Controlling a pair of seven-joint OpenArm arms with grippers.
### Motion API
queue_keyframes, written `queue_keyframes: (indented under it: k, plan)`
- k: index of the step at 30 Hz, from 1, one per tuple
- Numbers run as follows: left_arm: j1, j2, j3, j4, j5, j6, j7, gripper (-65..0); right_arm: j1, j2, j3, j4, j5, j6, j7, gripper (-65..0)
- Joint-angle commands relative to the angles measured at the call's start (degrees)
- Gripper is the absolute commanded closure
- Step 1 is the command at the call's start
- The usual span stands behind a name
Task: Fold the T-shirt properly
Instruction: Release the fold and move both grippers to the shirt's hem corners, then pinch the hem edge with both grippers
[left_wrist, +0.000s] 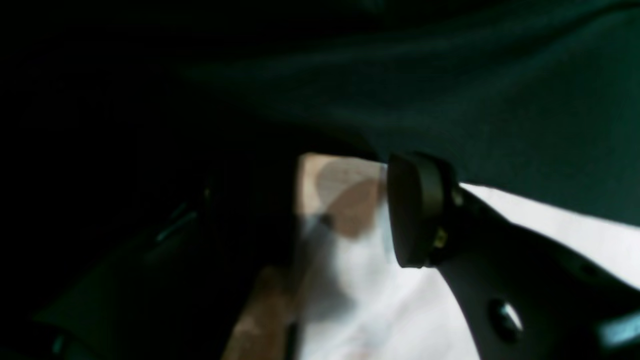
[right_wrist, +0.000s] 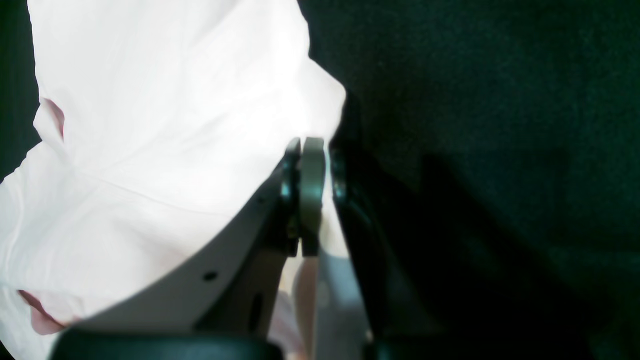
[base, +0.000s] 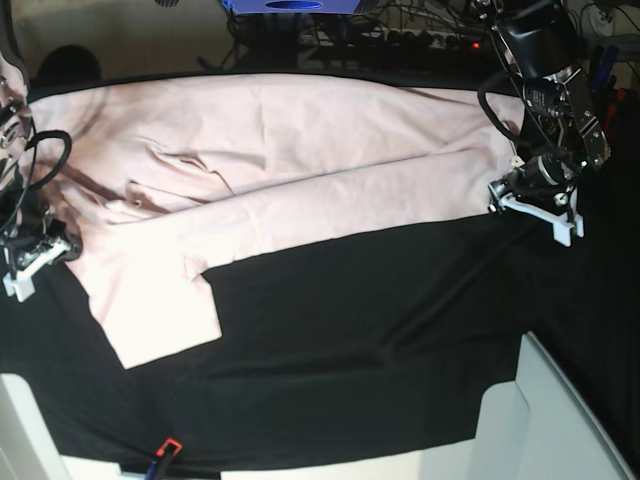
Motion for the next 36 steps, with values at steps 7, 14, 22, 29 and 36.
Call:
queue_keyframes:
  k: [7,14,22,29,36]
  plan:
    - [-0.6,-0.2,2.5,0.6,-1.0,-0.4,0.0,-7.9,0.9,0.8,0.0,0.6,-0.6,0.3,-0.7,0.0]
    - [-0.4,-0.3,2.1,3.8,-1.1,-0.4,0.2,0.0,0.9,0.8,0.0,0.7,-0.6,0.3,-0.7,0.0]
    - [-0.2,-0.3,2.4,11.8,-1.1,-0.2,0.5,0.0,1.2,0.4,0.4,4.6,-0.4,0.3,-0.4,0.0]
    - [-2.7,-0.3,2.2,14.9,-1.5,-0.2,5.3,0.0,1.2,-0.7,0.1,9.7,-0.4,0.3,-0.7,0.0]
    - [-3.2,-0.3,2.4,18.5,-1.1,-0.2,5.3,0.0,2.6,-0.6,0.1,11.3,-0.4,0.3,-0.7,0.0]
